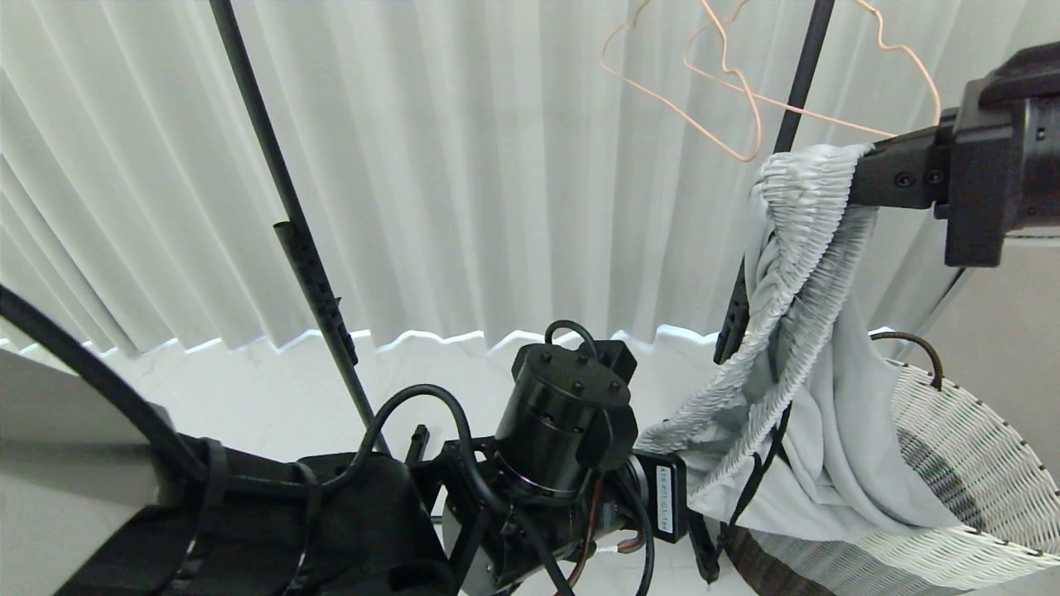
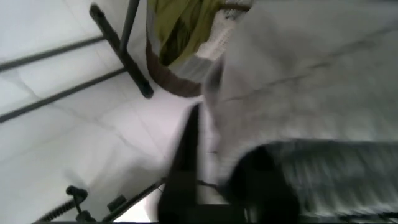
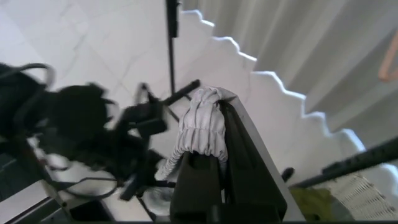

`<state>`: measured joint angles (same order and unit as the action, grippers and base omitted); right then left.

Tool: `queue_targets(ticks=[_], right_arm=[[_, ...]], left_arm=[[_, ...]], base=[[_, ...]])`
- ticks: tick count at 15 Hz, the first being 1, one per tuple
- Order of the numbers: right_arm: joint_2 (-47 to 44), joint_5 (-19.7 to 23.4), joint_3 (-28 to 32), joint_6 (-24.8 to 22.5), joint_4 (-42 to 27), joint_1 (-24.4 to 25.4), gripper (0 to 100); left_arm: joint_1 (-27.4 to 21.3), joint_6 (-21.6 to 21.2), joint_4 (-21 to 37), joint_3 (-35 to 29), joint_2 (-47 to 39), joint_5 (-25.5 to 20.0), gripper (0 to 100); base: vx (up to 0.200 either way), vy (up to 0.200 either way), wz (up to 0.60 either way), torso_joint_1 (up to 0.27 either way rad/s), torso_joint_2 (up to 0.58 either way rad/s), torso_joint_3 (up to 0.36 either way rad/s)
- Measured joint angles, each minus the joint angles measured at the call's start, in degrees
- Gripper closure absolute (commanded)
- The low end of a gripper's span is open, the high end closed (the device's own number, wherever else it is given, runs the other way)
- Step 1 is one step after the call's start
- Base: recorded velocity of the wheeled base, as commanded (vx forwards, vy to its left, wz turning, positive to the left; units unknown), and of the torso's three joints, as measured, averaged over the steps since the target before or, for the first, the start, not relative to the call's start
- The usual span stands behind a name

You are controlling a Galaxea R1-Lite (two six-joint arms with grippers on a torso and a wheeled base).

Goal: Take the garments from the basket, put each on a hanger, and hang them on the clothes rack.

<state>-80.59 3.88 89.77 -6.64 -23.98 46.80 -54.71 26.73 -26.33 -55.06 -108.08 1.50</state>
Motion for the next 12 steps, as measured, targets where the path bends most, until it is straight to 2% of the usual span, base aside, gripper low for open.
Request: queue_targets(ticks=[2, 4, 6, 9, 12], right_arm=[[0.4, -3.3, -0.3, -0.2, 0.5, -0.9, 100], [0.5, -3.8, -0.2, -0.4, 1.0, -1.4, 100], [0.6, -3.6, -0.1, -0.6, 4.5, -1.5, 100], [-0.5, -2.2, 0.7, -0.9, 10.6, -1.4, 100], [-2.5, -0.4, 2.4, -1.1, 12.4, -0.6, 100]], left_arm=[[-1.7, -0.2, 0.1, -0.2, 2.6, 1.7, 100], [-2.3, -0.3, 0.1, -1.0, 6.6, 2.2, 100], [-2.0, -0.5, 1.6, -1.8, 11.0, 2.3, 100], [-1.3, -0.6, 11.4, -6.4, 18.3, 2.2, 100], [1.0, -1.7, 23.7, -12.6, 24.9, 2.2, 100]], base=[[0.0, 0.0, 0.0, 0.0, 0.0, 0.0], [0.0, 0.0, 0.0, 0.0, 0.0, 0.0], [0.0, 0.0, 0.0, 0.0, 0.0, 0.0], [0.0, 0.0, 0.0, 0.0, 0.0, 0.0], [0.0, 0.0, 0.0, 0.0, 0.0, 0.0]])
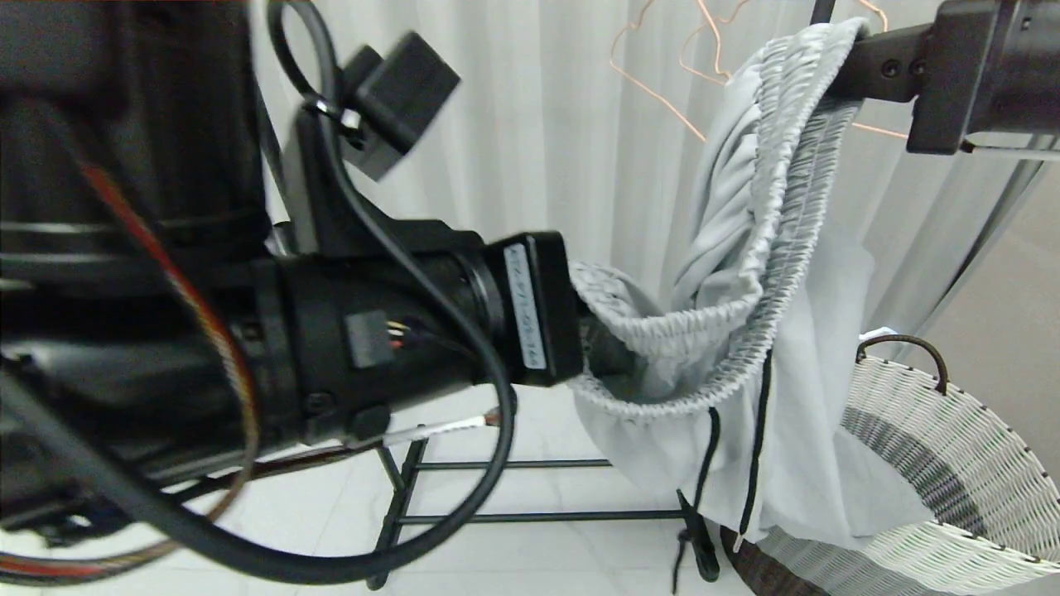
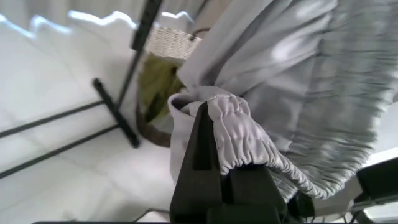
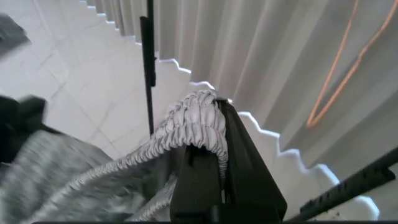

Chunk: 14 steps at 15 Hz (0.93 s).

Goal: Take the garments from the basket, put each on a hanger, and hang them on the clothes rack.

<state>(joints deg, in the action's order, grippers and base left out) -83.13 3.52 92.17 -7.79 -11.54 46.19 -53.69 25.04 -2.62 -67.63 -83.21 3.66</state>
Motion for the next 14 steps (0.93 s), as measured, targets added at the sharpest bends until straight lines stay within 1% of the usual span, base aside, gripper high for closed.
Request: queue_targets(ticks=[3, 6, 7, 9, 11, 12, 13, 14], right_arm=[[-2.6, -0.1, 0.6, 0.0, 2.2, 2.2, 100], [-4.9, -0.5, 1.7, 0.0, 3.9, 4.5, 100], [-5.5, -0.6, 2.1, 0.0, 4.0, 5.0, 100], [-6.1, -1.2, 2.7, 0.0, 3.9, 5.3, 100], [-5.8, -5.7, 2.5, 0.0, 3.2, 5.3, 100], [-5.4, -7.3, 2.0, 0.0, 2.5, 5.3, 100], [-4.7, -9.8, 1.3, 0.0, 1.4, 5.3, 100], [-3.8, -11.9, 0.4, 0.0, 0.3, 5.3, 100]], left_arm=[[2.2, -3.9, 9.9, -2.5, 7.0, 0.0, 100], [2.8, -4.7, 18.7, -2.9, 14.4, 0.0, 100], [2.9, -5.0, 20.8, -2.9, 16.7, 0.0, 100], [3.7, -8.5, 21.6, -3.1, 19.9, 0.6, 100], [4.4, -16.0, 21.7, -3.7, 20.8, 2.5, 100], [4.7, -19.4, 21.6, -4.1, 20.5, 5.4, 100], [4.7, -22.0, 21.6, -4.8, 19.7, 9.3, 100], [4.8, -23.9, 21.4, -5.6, 18.7, 12.0, 100]], base=[[0.0, 0.0, 0.0, 0.0, 0.0, 0.0], [0.0, 0.0, 0.0, 0.0, 0.0, 0.0], [0.0, 0.0, 0.0, 0.0, 0.0, 0.0], [0.0, 0.0, 0.0, 0.0, 0.0, 0.0], [0.0, 0.0, 0.0, 0.0, 0.0, 0.0], [0.0, 0.0, 0.0, 0.0, 0.0, 0.0], [0.0, 0.0, 0.0, 0.0, 0.0, 0.0], [0.0, 0.0, 0.0, 0.0, 0.0, 0.0]])
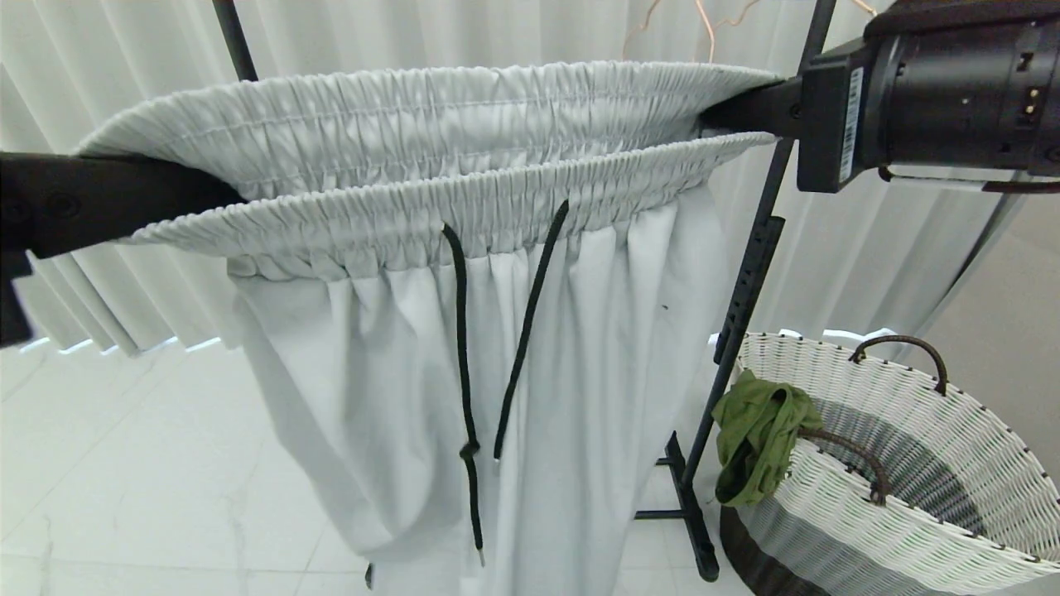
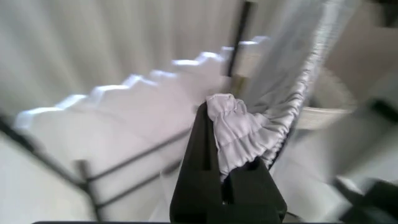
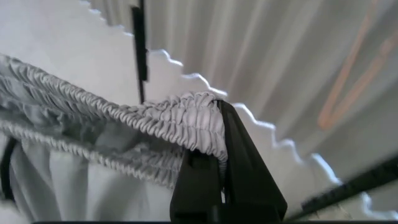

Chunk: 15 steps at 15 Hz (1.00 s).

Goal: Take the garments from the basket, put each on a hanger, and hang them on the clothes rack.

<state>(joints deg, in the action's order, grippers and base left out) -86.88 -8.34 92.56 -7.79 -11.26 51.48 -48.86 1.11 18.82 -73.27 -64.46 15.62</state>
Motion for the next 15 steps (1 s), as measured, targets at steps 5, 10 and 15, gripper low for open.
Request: queue_targets(ticks=[5, 10, 15], right_arm=[[6.5, -4.0, -3.7, -0.1, -1.4, -0.2, 100], [9.5, -4.2, -0.7, -2.0, -2.7, -1.0, 100], [11.9, -3.6, 4.5, -2.3, -17.8, -2.6, 100]], left_arm=[[-2.7, -2.7, -3.3, -4.1, -6.3, 9.9, 100], [-4.8, -2.9, -0.5, -18.1, -13.9, 13.5, 100], [-5.0, -6.7, -1.0, -20.4, -16.7, 13.3, 100]], base=[[0.0, 0.0, 0.0, 0.0, 0.0, 0.0], [0.0, 0.0, 0.0, 0.0, 0.0, 0.0], [0.0, 0.0, 0.0, 0.0, 0.0, 0.0]])
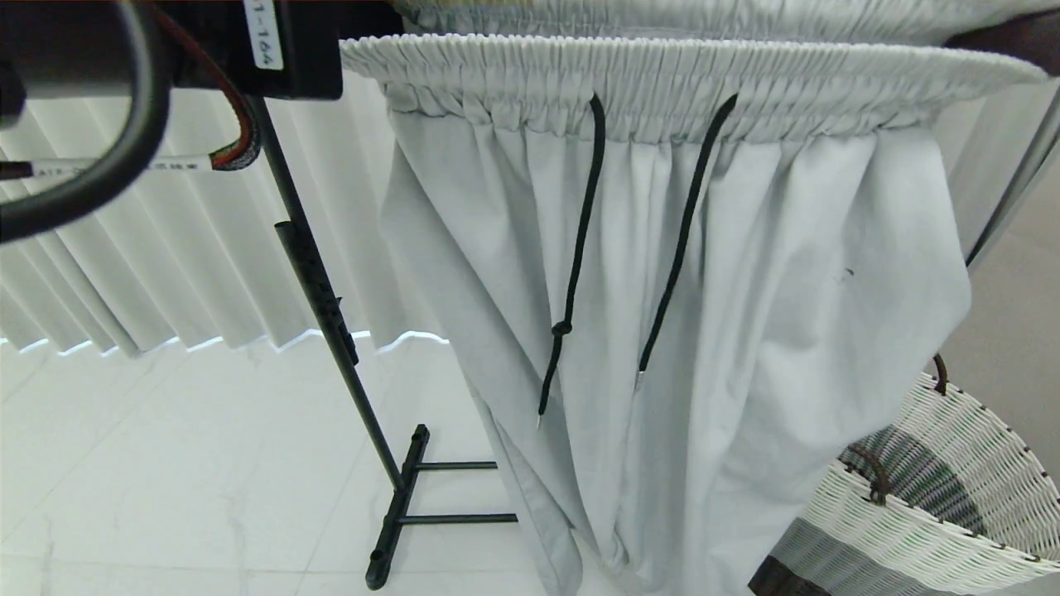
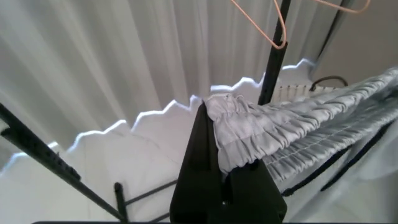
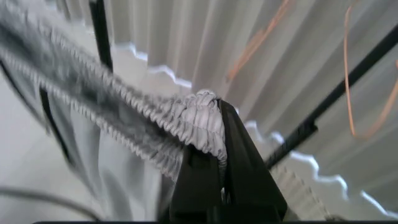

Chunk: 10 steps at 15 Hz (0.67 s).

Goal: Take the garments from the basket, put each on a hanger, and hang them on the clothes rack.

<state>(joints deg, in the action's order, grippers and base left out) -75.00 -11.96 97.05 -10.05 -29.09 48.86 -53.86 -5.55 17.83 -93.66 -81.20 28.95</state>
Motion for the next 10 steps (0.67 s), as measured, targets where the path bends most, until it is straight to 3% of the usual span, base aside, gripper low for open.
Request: queue_targets(ticks=[2, 4, 7, 10], right_arm=[[1.9, 1.9, 5.2, 0.1, -13.7, 0.8, 100], [4.1, 7.5, 8.1, 0.4, -21.2, 3.5, 100], [6.6, 13.5, 6.9, 0.5, -23.2, 6.9, 100], [7.5, 13.7, 5.4, 0.5, -23.2, 9.4, 100]], left_arm=[[-0.2, -2.1, -3.7, -0.1, -1.0, -0.4, 100], [-0.2, -3.4, -9.0, -1.1, -3.1, -0.5, 100], [-0.2, -3.6, -10.4, -6.1, -6.8, -0.6, 100], [-0.2, -3.5, -9.8, -9.0, -9.6, -0.5, 100]], base=[[0.0, 0.0, 0.0, 0.0, 0.0, 0.0], [0.0, 0.0, 0.0, 0.0, 0.0, 0.0], [0.0, 0.0, 0.0, 0.0, 0.0, 0.0], [0.0, 0.0, 0.0, 0.0, 0.0, 0.0]])
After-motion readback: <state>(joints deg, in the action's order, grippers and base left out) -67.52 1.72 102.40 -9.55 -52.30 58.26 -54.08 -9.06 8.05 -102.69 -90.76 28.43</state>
